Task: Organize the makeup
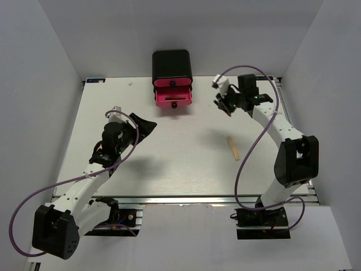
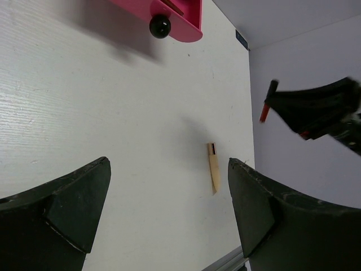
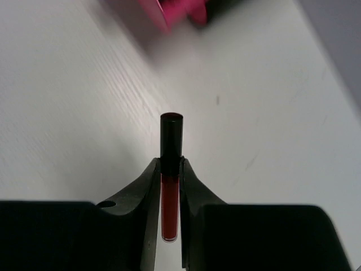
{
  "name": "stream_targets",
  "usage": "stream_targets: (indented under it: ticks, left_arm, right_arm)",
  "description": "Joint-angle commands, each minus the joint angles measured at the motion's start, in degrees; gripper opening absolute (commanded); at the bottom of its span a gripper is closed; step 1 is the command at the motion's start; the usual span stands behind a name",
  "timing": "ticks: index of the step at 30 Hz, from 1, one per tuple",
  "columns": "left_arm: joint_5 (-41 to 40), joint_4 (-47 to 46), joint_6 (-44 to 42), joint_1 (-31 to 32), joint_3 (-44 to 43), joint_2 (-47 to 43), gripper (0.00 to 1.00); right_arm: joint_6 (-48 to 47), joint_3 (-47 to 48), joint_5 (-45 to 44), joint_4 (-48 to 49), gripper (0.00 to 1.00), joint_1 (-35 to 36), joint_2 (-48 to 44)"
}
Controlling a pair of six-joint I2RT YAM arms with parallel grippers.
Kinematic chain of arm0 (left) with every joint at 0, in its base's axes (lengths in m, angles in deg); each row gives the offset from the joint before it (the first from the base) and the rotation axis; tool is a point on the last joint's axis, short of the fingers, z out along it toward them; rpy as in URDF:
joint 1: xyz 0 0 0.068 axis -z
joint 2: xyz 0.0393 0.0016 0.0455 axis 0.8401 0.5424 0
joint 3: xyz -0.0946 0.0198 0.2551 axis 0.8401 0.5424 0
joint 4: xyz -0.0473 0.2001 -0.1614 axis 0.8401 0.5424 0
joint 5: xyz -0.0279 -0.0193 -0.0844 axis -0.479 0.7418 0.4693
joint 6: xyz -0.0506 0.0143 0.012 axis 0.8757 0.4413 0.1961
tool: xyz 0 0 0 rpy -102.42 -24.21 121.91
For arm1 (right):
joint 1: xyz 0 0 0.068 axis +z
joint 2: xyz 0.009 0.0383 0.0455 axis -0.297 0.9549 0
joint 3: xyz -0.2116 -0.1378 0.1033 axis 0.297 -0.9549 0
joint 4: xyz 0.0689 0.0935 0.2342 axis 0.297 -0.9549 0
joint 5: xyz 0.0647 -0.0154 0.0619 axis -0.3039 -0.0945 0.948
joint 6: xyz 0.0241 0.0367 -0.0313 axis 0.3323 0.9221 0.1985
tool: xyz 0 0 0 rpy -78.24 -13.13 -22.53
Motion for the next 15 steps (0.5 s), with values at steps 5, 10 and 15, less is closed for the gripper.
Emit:
stream_targets:
  ticks: [5,10,15]
  left_arm:
    - [-1.2,1.4,0.4,-0.4,-0.7,-2.7,0.94]
    - [-1.7,2.1,1.1,-0.4,0.2,-4.3,0.93]
    - [-1.7,2.5,1.4,-0.4,0.5,-4.6,0.94]
  right_arm:
    - [-24.8,11.3,9.1,11.5,0.0,16.1,7.1]
    - [-23.5,26.2,4.0,15.2,0.0,20.8,19.6]
    - [-26.2,37.6,-1.3,16.7,0.0,22.9,29.0]
